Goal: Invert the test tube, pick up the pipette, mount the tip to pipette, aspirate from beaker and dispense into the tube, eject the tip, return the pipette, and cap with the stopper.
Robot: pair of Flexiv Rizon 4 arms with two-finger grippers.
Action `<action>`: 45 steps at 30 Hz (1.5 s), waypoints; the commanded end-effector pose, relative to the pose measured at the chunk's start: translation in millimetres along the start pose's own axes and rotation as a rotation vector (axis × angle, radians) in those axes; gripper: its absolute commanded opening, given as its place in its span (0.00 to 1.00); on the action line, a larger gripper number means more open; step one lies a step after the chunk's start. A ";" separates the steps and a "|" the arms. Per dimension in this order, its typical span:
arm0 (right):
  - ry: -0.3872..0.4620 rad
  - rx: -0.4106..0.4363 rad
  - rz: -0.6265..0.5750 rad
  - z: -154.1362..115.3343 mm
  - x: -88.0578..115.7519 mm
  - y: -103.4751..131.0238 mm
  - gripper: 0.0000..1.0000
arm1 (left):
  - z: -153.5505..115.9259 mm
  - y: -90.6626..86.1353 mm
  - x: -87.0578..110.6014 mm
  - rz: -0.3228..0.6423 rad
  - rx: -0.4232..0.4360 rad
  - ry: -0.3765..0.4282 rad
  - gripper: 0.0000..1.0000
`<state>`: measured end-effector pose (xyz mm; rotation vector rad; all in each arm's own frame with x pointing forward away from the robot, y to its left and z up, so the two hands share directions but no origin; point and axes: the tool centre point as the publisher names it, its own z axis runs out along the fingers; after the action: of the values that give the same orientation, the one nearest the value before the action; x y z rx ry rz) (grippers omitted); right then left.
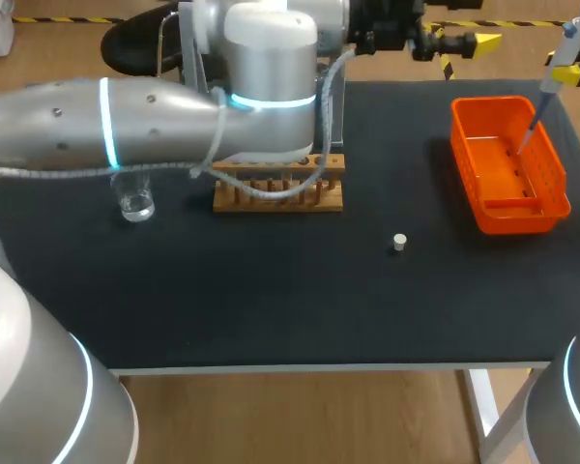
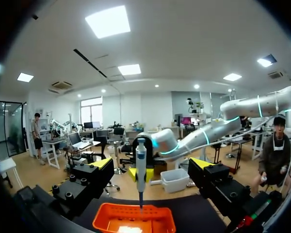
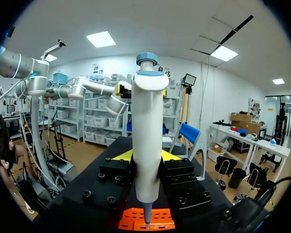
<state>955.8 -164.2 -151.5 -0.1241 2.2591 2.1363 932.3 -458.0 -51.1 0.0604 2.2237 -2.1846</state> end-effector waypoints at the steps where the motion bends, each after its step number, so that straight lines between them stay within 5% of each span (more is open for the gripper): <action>1: -0.001 0.003 0.000 -0.2 0.6 1.0 0.00 | 45.7 -0.3 -21.4 -0.001 0.007 0.047 1.00; 6: -0.001 0.003 0.000 -0.2 0.6 1.0 0.00 | 45.7 -0.3 -21.4 -0.001 0.007 0.047 1.00; 7: -0.001 0.003 0.000 -0.2 0.6 1.0 0.00 | 45.7 -0.3 -21.4 -0.001 0.007 0.047 0.35; 8: -0.001 0.003 0.000 -0.2 0.6 1.0 0.00 | 45.7 -0.3 -21.4 -0.001 0.007 0.047 0.00; 28: -0.001 0.003 0.000 -0.2 0.6 1.0 0.00 | 45.7 -0.3 -21.4 -0.001 0.007 0.047 0.00; 45: -0.001 0.003 0.000 -0.2 0.6 1.0 0.00 | 93.4 2.4 -22.7 0.007 0.067 0.093 0.00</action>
<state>955.8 -164.2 -151.4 -0.1240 2.2592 2.1361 950.7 -541.1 -52.4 0.1690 2.2002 -2.2906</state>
